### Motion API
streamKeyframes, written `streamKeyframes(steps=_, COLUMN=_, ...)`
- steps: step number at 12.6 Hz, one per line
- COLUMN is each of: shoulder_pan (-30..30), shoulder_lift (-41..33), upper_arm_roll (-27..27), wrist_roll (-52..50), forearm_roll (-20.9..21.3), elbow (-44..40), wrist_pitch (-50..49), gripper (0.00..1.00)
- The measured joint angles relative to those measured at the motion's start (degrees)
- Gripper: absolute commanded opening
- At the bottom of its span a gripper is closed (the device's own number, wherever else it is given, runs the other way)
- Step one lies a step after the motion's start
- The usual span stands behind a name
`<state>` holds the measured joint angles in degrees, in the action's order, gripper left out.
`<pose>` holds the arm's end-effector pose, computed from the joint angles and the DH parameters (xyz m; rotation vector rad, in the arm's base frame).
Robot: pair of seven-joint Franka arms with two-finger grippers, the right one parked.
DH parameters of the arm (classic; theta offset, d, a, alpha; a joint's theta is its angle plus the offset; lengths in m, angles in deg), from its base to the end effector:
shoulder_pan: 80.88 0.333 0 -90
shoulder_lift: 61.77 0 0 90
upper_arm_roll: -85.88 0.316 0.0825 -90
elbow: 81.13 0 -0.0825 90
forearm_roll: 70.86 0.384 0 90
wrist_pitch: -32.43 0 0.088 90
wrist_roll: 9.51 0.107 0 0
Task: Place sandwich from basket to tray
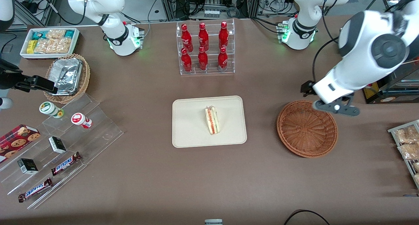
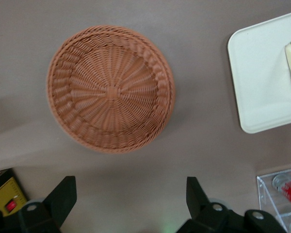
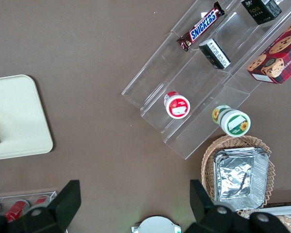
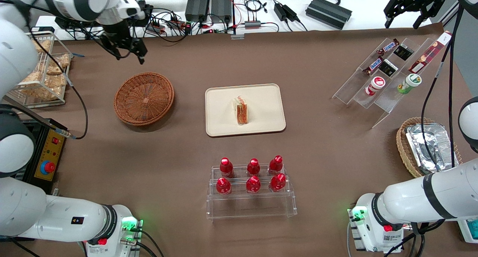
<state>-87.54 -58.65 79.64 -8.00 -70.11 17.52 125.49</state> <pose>0.5494 -0.1232 0.5276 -3.0858 0.3932 0.2341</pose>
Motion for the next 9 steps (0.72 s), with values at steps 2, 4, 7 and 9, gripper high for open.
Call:
streamKeyframes(steps=2, shoulder_pan=0.21, shoulder_lift=-2.73, upper_arm_roll=0.5, wrist_roll=0.5, forearm_roll=0.03, elbow=-0.11, wrist_pitch=-3.08, gripper=1.0)
streamKeyframes(steps=4, shoulder_pan=0.21, shoulder_lift=-4.58, upper_arm_roll=1.22, wrist_roll=0.75, forearm_roll=0.04, elbow=-0.85, wrist_pitch=-6.21, gripper=1.0)
streamKeyframes(steps=7, shoulder_pan=0.21, shoulder_lift=-5.98, upper_arm_roll=1.47, wrist_roll=0.8, forearm_roll=0.55, elbow=-1.6, wrist_pitch=-8.79, gripper=1.0)
streamKeyframes(steps=9, shoulder_pan=0.2, shoulder_lift=-6.49, upper_arm_roll=1.88, wrist_roll=0.77, forearm_roll=0.71, elbow=-1.64, wrist_pitch=-9.61, gripper=1.0)
